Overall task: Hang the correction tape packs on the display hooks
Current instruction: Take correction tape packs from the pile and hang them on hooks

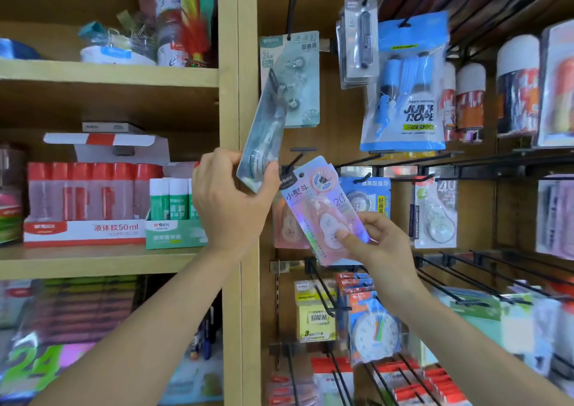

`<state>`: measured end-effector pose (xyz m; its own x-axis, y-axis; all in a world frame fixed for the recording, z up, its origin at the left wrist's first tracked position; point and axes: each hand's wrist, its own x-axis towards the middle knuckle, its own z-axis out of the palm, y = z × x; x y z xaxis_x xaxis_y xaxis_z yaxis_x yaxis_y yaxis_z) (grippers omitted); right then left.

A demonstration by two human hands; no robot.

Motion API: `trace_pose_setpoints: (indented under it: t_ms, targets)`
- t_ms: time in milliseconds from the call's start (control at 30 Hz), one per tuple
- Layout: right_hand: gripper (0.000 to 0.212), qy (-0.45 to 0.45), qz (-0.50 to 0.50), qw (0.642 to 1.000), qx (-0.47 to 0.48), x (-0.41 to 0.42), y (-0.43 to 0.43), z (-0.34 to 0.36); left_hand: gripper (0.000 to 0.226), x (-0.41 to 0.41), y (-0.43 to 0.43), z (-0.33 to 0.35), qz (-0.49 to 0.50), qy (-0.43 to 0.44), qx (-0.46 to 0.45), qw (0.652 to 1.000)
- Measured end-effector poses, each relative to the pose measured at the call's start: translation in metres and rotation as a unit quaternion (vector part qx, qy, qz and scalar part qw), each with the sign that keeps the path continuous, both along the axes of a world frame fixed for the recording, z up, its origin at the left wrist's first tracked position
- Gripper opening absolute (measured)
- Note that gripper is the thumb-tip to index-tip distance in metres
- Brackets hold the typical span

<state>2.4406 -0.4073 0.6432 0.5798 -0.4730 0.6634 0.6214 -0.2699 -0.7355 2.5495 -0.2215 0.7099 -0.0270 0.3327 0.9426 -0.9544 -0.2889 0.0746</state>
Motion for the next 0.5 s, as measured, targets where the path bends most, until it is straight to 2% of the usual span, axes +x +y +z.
trace_pose_setpoints:
  t_ms: [200,333,500]
  targets:
    - [0.028,0.006,-0.031,0.999,-0.036,0.002,-0.002,0.014,0.041,0.001,0.003,-0.002,-0.041,0.017,-0.001,0.999]
    - [0.025,-0.012,-0.032,0.999,-0.029,-0.006,-0.005,0.011,0.044,0.005,0.003,-0.002,-0.037,0.016,0.004,0.999]
    - [0.027,0.018,-0.026,0.999,-0.003,-0.003,-0.002,0.019,0.044,0.003,0.003,-0.002,-0.036,0.012,0.008,0.999]
